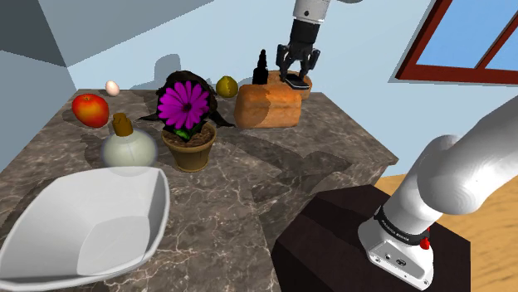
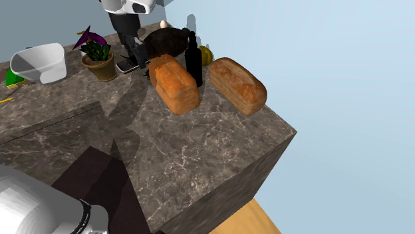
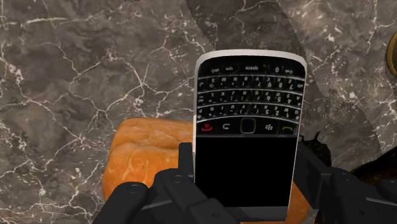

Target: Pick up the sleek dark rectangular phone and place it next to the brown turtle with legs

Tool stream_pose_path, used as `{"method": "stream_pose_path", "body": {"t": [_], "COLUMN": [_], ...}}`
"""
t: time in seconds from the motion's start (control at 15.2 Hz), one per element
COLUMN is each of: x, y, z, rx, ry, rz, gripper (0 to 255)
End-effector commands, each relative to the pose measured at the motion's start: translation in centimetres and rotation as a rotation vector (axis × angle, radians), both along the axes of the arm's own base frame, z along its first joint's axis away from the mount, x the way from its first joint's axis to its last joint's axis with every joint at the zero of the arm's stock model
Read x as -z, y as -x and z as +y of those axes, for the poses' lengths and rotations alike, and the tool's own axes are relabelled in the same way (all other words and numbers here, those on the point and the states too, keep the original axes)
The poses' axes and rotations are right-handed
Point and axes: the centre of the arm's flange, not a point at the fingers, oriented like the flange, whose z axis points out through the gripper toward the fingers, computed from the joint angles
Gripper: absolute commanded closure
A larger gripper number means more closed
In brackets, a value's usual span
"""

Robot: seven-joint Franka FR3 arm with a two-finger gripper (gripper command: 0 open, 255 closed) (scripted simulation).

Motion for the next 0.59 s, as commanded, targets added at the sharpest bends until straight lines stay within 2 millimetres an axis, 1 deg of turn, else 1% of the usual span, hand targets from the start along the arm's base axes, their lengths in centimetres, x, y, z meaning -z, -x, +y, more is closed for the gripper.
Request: {"method": "stream_pose_path", "body": {"t": [0.0, 0.53], "x": [-0.2, -0.2], "y": [-0.5, -2.3], "z": [2.7, 13.1], "rx": [0.002, 0.002], "ry": [0.000, 0.000], "rz": [0.000, 0.000], "gripper": [255, 255]}}
